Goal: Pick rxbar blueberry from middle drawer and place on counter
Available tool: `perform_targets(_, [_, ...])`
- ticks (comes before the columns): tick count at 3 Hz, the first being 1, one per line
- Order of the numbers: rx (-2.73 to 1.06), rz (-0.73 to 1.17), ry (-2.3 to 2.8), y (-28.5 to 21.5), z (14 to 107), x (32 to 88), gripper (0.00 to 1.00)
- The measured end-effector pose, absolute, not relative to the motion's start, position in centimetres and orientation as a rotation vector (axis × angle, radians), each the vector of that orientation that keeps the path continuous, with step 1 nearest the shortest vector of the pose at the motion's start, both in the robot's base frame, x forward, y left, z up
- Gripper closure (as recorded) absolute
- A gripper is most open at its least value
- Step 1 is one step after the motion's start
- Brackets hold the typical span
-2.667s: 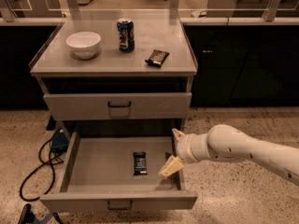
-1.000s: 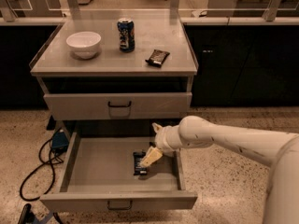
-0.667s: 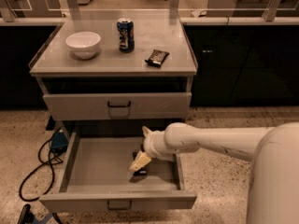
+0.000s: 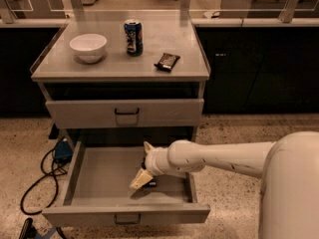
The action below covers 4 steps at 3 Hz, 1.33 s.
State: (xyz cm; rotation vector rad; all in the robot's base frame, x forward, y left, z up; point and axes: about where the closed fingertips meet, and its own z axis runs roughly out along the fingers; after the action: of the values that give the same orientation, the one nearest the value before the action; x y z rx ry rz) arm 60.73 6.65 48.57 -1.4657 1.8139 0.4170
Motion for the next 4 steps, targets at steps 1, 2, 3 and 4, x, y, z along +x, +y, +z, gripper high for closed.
perform_targets(1, [-1.465,0.365,1.867,4.8,48.1,61.5,0.00])
perform_targets(2, [-1.469,0.324,1.933,2.4,46.6,62.6,0.00])
perform_targets(3, [-1.457,0.347,1.986,1.0,43.2,65.6,0.00])
perform_targets(4, [-1.454,0.414,2.034,0.7,38.3,67.5,0.00])
